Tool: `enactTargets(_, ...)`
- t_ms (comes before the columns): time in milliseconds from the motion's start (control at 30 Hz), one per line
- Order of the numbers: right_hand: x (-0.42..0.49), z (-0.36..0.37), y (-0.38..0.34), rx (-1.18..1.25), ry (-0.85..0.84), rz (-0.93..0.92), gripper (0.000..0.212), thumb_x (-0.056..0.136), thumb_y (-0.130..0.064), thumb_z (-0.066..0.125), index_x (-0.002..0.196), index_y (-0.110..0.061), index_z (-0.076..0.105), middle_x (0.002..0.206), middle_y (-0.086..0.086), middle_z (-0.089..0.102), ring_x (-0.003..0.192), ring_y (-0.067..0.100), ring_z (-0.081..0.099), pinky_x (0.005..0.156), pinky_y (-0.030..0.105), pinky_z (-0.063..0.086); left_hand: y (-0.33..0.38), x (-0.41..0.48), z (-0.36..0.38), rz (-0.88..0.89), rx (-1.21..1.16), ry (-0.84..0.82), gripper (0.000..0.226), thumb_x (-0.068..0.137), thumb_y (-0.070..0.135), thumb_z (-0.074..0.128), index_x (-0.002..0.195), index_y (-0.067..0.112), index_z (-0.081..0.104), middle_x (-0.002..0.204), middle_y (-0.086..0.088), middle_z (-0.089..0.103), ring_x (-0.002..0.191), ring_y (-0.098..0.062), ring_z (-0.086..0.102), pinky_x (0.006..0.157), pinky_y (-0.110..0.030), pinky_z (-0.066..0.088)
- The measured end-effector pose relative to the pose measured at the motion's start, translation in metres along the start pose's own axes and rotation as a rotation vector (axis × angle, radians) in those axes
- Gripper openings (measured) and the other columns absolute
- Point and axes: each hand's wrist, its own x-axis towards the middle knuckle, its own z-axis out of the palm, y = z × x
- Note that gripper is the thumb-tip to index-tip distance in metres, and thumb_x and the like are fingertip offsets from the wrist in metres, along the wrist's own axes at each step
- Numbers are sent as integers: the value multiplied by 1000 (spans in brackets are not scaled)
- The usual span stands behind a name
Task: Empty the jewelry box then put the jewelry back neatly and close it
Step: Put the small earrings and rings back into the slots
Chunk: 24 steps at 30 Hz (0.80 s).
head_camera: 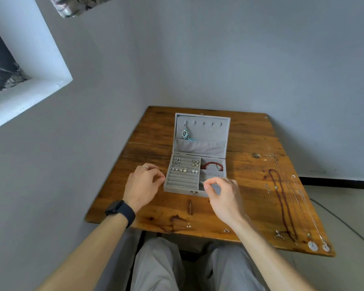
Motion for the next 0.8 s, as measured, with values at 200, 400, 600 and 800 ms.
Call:
enactTargets(200, 37, 33, -17, -97, -68, -32, 13, 95, -36, 61, 102, -33, 71, 114, -14, 63, 104, 7, 41, 79, 25, 34, 8, 34, 6, 81, 91, -116, 17, 95, 41, 60, 105, 34, 73, 136, 7, 54, 123, -15, 50, 101, -41, 43)
enactTargets(400, 57, 67, -24, -144, -115, -30, 16, 96, -35, 59, 103, -33, 73, 116, -10, 63, 108, 16, 44, 84, 29, 38, 11, 55, 15, 74, 212, -225, 22, 97, 38, 54, 113, 35, 69, 141, 8, 48, 128, -17, 43, 103, -41, 35)
enactTargets(600, 66, 87, -26, -223, -154, 31, 22, 96, -42, 55, 111, -36, 70, 119, -8, 62, 108, 17, 44, 84, 31, 42, 10, 58, 25, 71, 202, -194, 16, 94, 34, 57, 108, 35, 65, 126, 9, 56, 117, -17, 52, 97, -39, 40)
enactTargets(800, 69, 94, -29, -253, -144, 100, 21, 94, -48, 56, 110, -41, 69, 112, -9, 65, 109, 21, 47, 87, 36, 46, -1, 58, 34, -146, -133, -215, 15, 90, 33, 65, 100, 37, 54, 101, 11, 64, 93, -15, 63, 81, -40, 55)
